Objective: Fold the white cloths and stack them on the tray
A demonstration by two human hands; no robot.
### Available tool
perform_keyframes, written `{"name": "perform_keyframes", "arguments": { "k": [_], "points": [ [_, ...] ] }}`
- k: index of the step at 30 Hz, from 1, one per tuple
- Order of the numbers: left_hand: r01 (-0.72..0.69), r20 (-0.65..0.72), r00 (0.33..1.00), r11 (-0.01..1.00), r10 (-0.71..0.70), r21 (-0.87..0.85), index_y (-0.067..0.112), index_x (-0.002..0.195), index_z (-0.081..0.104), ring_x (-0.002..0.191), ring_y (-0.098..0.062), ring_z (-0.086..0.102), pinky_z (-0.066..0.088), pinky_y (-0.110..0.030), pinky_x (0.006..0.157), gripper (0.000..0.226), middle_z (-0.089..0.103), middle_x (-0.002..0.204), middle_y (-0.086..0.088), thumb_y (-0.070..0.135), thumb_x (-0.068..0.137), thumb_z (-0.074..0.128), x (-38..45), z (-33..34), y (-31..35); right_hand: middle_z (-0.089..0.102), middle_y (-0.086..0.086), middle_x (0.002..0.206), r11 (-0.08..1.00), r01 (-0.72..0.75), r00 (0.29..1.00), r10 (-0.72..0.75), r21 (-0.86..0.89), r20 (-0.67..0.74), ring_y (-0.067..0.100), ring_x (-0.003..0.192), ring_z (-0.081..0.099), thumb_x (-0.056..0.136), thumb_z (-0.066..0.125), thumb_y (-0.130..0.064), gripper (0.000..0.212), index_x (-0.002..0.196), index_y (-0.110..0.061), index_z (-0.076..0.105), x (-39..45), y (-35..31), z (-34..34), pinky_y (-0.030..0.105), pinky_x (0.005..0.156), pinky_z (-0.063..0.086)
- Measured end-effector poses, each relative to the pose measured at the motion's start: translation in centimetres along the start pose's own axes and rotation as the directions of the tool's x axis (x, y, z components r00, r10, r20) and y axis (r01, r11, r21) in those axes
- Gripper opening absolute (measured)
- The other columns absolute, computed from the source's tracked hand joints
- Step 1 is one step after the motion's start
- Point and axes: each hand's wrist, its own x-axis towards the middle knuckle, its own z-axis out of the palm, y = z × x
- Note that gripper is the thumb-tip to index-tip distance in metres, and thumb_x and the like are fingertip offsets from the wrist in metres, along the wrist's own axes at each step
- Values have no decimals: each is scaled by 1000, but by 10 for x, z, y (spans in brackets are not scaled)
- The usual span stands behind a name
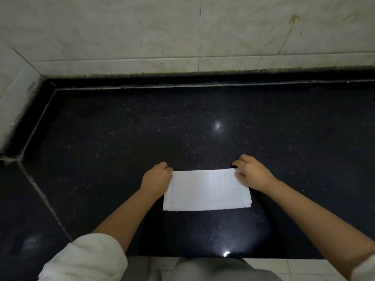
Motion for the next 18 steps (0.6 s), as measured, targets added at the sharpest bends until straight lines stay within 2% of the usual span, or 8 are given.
{"name": "perform_keyframes", "arguments": {
  "k": [2, 5, 7, 10, 12, 15, 16, 18],
  "points": [
    [27, 29, 999, 999, -28, 25, 5, 110, 61, 100, -23, 55, 44, -31, 75, 27, 54, 114, -10, 16, 97, 42, -3, -3, 4, 53, 12, 116, 999, 4, 999, -3, -46, 33, 27, 110, 52, 90, 50, -12, 35, 125, -5, 53, -2, -1, 1, 30, 87, 43],
    [69, 60, 996, 996, -72, 56, 5, 109, 60, 98, -21, 53, 44, -28, 76, 24, 52, 114, -9, 15, 96, 43, -3, -7, 12, 47, 8, 95, 996, 4, 996, 5, -92, 90, 29, 98, 55, 88, 47, -6, 24, 104, -1, 64, -1, -5, -3, 34, 79, 46],
    [88, 38, 995, 996, -89, 28, 5, 107, 61, 98, -23, 53, 44, -30, 74, 23, 52, 113, -11, 15, 95, 44, -3, -17, 16, 48, 8, 94, 995, 23, 997, -15, -97, 76, 31, 95, 56, 86, 47, -4, 23, 98, 1, 65, 0, -6, -13, 36, 77, 48],
    [128, -113, 984, 986, -141, -111, 3, 101, 61, 95, -29, 55, 44, -36, 75, 19, 55, 107, -16, 14, 91, 50, 0, -47, 22, 58, 19, 97, 998, 53, 983, -58, -33, -172, 35, 92, 57, 82, 53, -3, 17, 92, 0, 66, 1, -7, -43, 37, 76, 48],
    [85, -275, 953, 983, -128, -163, 2, 95, 60, 90, -30, 55, 43, -37, 74, 13, 58, 99, -15, 11, 87, 54, 0, -69, 28, 61, 22, 86, 992, 128, 900, -123, -17, -418, 37, 82, 59, 76, 57, -1, 11, 82, 2, 66, -4, -11, -67, 35, 72, 47],
    [-115, -459, 885, 991, 72, -66, 0, 82, 58, 77, -33, 56, 44, -37, 64, 5, 59, 85, -17, 0, 76, 60, -9, -83, 33, 63, 18, 79, 974, 223, 766, -202, -42, -610, 34, 72, 58, 73, 47, -7, 20, 77, 1, 65, -21, -12, -75, 31, 69, 40],
    [-185, -470, 866, 983, 169, 11, 0, 75, 58, 71, -32, 57, 46, -36, 58, 5, 60, 79, -17, -1, 71, 58, -13, -77, 32, 63, 17, 80, 972, 233, 756, -209, -43, -621, 32, 73, 57, 72, 44, -8, 23, 76, 0, 65, -26, -8, -67, 31, 68, 41],
    [-252, -411, 864, 957, 291, 146, 4, 67, 57, 61, -30, 58, 47, -32, 49, 6, 61, 71, -13, 8, 66, 53, -22, -54, 26, 65, 16, 81, 978, 197, 792, -198, -66, -578, 34, 74, 59, 71, 45, -8, 22, 75, -2, 66, -40, -2, -40, 33, 66, 49]
  ]
}}
